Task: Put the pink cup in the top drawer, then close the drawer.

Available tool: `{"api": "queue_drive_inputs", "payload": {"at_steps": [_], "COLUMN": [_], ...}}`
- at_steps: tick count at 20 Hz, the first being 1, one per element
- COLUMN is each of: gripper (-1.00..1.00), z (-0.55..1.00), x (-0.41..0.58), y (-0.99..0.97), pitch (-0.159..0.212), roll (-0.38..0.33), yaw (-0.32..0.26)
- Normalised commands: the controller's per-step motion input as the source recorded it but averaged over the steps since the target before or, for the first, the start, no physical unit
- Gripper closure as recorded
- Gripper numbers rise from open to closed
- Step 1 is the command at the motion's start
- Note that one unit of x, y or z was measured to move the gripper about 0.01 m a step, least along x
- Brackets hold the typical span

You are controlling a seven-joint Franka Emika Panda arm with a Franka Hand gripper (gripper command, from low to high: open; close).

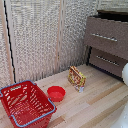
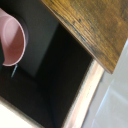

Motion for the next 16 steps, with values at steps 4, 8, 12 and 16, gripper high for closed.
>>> {"api": "queue_drive_inputs", "payload": {"at_steps": [4,8,12,16], "gripper": [-1.0,-1.0,-1.0,-1.0], "z": [-0.37,-0.41,-0.41,-0.39], "x": [0.02,0.056,0.049,0.016], "y": [0.35,0.39,0.39,0.36], "pitch": [0.153,0.136,0.138,0.144], "roll": [-0.325,-0.331,-0.33,-0.33], "yaw": [0.104,0.092,0.093,0.102]}}
